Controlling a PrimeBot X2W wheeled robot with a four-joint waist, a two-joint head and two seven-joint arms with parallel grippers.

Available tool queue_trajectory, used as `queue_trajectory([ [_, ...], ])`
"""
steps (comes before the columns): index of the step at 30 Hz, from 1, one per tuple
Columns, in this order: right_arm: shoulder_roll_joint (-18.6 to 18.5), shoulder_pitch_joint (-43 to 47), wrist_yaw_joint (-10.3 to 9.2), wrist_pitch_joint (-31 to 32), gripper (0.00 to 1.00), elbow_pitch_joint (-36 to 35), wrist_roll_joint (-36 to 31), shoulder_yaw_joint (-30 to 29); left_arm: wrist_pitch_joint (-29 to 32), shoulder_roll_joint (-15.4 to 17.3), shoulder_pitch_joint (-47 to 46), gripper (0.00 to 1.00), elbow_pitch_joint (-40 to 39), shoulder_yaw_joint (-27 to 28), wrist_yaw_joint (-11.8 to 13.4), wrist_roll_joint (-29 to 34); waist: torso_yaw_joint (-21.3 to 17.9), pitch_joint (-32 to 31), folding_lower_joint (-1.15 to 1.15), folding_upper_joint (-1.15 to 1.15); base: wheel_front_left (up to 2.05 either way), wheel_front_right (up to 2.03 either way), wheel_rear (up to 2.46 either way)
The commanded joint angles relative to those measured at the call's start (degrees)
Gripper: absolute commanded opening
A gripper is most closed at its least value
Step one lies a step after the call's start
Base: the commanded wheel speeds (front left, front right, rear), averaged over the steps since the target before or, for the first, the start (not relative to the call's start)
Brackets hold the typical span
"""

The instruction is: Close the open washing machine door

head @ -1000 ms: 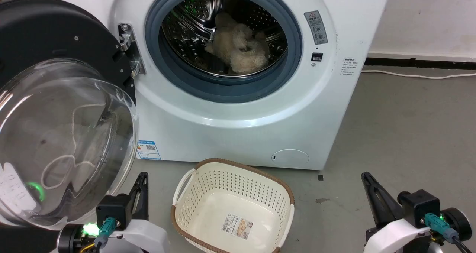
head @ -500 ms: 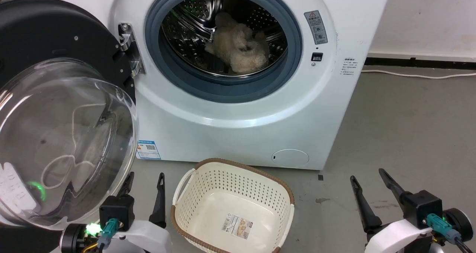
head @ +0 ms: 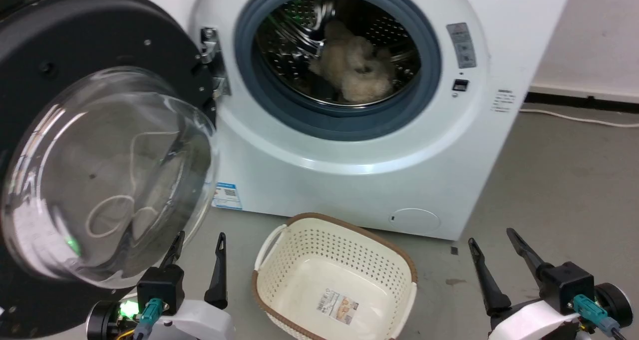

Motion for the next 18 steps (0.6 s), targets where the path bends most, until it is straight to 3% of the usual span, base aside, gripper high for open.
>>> queue_trajectory([
  [1, 0.07, 0.71, 0.01, -0.54, 1.00, 0.06, 0.46, 0.12, -0.58, 0.07, 0.41, 1.00, 0.20, -0.18, -0.22, -0.27, 1.00, -0.18, 0.00, 0.00, 0.00, 0.00, 0.00],
  [6, -0.32, 0.11, 0.02, -1.62, 1.00, 1.00, 0.66, 1.98, -1.66, 0.07, 1.14, 1.00, -0.34, 0.03, 0.24, -0.61, 4.29, 0.18, 0.00, 0.00, 0.00, 0.00, 0.00],
  [18, -0.84, -2.30, 0.02, -3.30, 1.00, 3.26, 1.60, 6.14, -3.33, 0.03, 2.30, 1.00, -1.59, 0.36, 1.23, -1.13, 7.88, 0.55, 0.00, 0.00, 0.00, 0.00, 0.00],
])
